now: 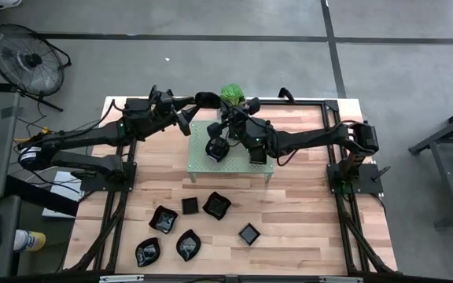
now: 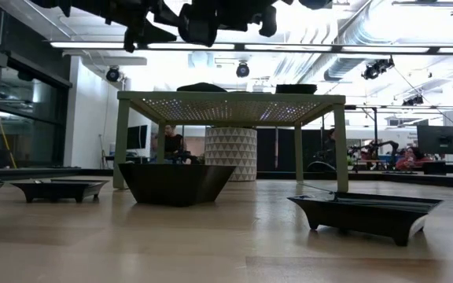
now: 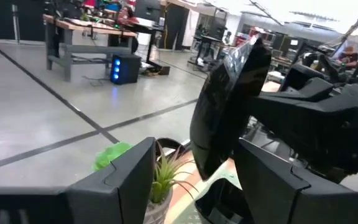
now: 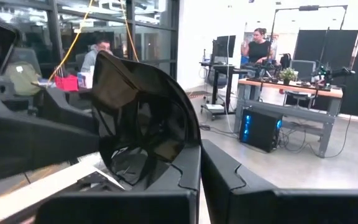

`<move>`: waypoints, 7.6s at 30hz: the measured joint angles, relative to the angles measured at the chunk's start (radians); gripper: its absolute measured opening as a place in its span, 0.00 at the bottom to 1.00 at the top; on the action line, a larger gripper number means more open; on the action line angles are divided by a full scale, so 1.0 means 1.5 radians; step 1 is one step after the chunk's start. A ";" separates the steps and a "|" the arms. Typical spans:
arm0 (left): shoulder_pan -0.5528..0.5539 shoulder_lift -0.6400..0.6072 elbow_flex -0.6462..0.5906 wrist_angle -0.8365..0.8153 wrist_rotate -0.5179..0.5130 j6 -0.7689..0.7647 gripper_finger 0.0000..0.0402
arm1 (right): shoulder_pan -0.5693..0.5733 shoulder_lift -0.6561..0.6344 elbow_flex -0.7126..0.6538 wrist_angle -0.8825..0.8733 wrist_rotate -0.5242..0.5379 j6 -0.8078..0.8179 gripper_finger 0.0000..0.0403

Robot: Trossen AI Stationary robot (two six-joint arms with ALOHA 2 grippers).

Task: Pick & Place Mini shaped plates
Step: Stack the black leaf plate on the other black leaf plate on the shelf

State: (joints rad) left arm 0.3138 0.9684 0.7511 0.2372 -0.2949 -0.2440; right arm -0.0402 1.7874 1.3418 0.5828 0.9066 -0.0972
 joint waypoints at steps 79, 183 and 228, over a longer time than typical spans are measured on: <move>0.000 0.011 0.002 -0.018 -0.041 -0.038 0.00 | -0.039 -0.011 -0.001 -0.031 -0.221 0.062 0.36; 0.070 0.347 0.395 -0.770 0.468 -0.474 0.00 | -0.105 -0.669 -0.311 -0.684 -0.393 0.287 0.58; 0.017 0.361 0.395 -0.770 0.384 -0.588 0.00 | -0.104 -0.669 -0.312 -0.685 -0.405 0.286 0.58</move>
State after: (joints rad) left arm 0.3393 1.5105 1.3437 -0.9184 0.2804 -1.1263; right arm -0.1967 0.7841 0.8745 -0.4450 0.2993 0.3322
